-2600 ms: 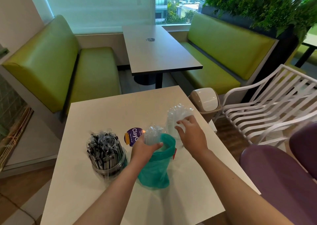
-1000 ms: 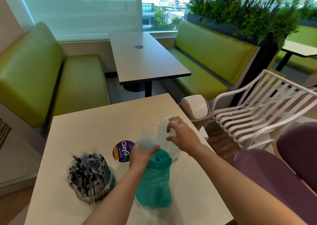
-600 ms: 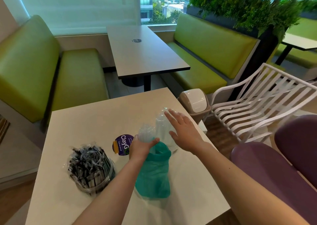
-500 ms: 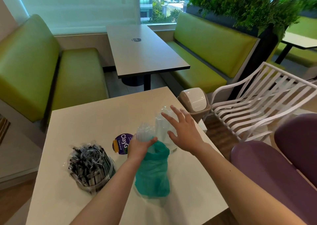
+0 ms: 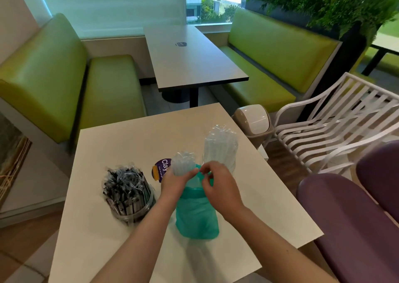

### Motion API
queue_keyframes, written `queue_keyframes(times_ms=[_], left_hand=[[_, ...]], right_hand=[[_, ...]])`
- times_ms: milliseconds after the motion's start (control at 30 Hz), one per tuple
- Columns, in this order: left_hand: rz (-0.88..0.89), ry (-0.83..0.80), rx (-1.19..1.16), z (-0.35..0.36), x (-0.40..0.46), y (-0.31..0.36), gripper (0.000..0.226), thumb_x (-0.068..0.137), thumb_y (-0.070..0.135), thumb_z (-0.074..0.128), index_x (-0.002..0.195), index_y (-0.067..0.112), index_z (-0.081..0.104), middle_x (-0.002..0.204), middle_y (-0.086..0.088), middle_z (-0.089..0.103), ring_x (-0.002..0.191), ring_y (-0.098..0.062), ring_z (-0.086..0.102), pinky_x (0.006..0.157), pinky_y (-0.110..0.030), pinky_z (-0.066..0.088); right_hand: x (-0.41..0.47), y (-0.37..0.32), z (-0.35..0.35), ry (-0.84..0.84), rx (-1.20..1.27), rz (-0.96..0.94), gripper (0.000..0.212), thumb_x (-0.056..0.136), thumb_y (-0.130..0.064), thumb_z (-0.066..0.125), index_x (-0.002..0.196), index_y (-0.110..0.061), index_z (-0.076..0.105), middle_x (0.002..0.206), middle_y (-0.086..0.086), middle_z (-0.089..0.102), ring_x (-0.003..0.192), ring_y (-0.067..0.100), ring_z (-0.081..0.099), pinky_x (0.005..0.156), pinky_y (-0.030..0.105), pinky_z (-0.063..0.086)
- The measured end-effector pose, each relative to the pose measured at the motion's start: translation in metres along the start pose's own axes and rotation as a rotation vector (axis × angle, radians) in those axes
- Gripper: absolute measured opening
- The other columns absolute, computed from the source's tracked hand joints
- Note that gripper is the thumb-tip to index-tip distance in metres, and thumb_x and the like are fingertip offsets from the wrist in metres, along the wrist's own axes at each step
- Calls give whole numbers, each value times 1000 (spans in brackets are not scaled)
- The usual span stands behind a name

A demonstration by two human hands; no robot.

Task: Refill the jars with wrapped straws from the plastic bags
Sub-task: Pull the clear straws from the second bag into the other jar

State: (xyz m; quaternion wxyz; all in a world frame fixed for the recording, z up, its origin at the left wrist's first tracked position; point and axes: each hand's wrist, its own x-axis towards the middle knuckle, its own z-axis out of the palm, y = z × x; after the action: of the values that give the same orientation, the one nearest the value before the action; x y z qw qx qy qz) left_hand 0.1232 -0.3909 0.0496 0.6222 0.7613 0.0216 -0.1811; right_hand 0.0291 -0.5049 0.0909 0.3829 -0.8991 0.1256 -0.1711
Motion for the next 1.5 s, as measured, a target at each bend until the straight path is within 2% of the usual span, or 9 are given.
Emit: queue_keyframes(times_ms=[100,233,333,567,800,1033,1200,1333,1500], left_hand=[[13,-23,-10,-4,-6,-1,83,44,63,83,116,27,64,107,5,70,102,-18,65,92,-44,53],[-13,-91,-80,-9,-13,-1,62,63,41,88,118,25,64,106,2,72,99,-19,68,91,-42,55],[-47,-165,-130,-11,-15,-3,63,60,41,90,116,25,67,104,1,74,99,-22,70,93,-47,55],[-41,-291,-145,-14,-22,-3,67,62,44,85,122,21,65,109,-1,74,103,-22,69,95,-45,54],[-46,-269,-162,-10,-24,-3,69,61,46,84,121,20,64,110,-1,73,102,-20,70,90,-38,56],[8,-155,-33,-4,-20,1,57,74,41,82,123,21,62,111,3,71,102,-14,67,79,-23,52],[75,-53,174,6,-10,4,58,76,41,80,124,17,58,112,1,66,104,-19,61,75,-26,44],[62,-19,347,18,-3,10,67,75,50,76,129,17,54,118,-2,63,102,-20,56,79,-31,44],[-6,-3,523,30,-1,23,68,78,63,66,130,22,51,120,-1,62,102,-23,57,86,-39,50]], right_hand=[[-1,7,11,-104,65,168,18,92,-19,60,107,-27,56,98,-12,59,88,5,57,78,23,53],[5,16,16,-212,180,325,41,88,-21,66,125,-26,48,115,-9,53,99,9,57,86,29,54],[7,20,16,-289,268,364,55,85,-23,71,135,-21,48,125,-7,53,111,15,55,96,36,51],[4,28,15,-317,367,344,32,87,-25,70,116,-22,58,110,-7,61,97,12,58,88,29,52],[2,32,12,-367,430,394,33,94,-27,60,125,-23,49,122,-3,59,111,13,57,97,33,49],[8,33,9,-257,376,372,8,92,-34,59,100,-36,60,117,7,59,107,18,58,97,41,50],[27,16,-22,-160,413,284,16,100,-27,50,115,-24,54,113,1,62,105,11,56,81,17,43],[51,-4,-55,-49,418,186,30,100,-29,48,125,-14,54,118,-10,56,101,0,51,76,7,39],[75,-23,-92,81,387,83,26,100,-29,48,118,-14,57,104,-26,52,97,-3,52,92,35,49]])
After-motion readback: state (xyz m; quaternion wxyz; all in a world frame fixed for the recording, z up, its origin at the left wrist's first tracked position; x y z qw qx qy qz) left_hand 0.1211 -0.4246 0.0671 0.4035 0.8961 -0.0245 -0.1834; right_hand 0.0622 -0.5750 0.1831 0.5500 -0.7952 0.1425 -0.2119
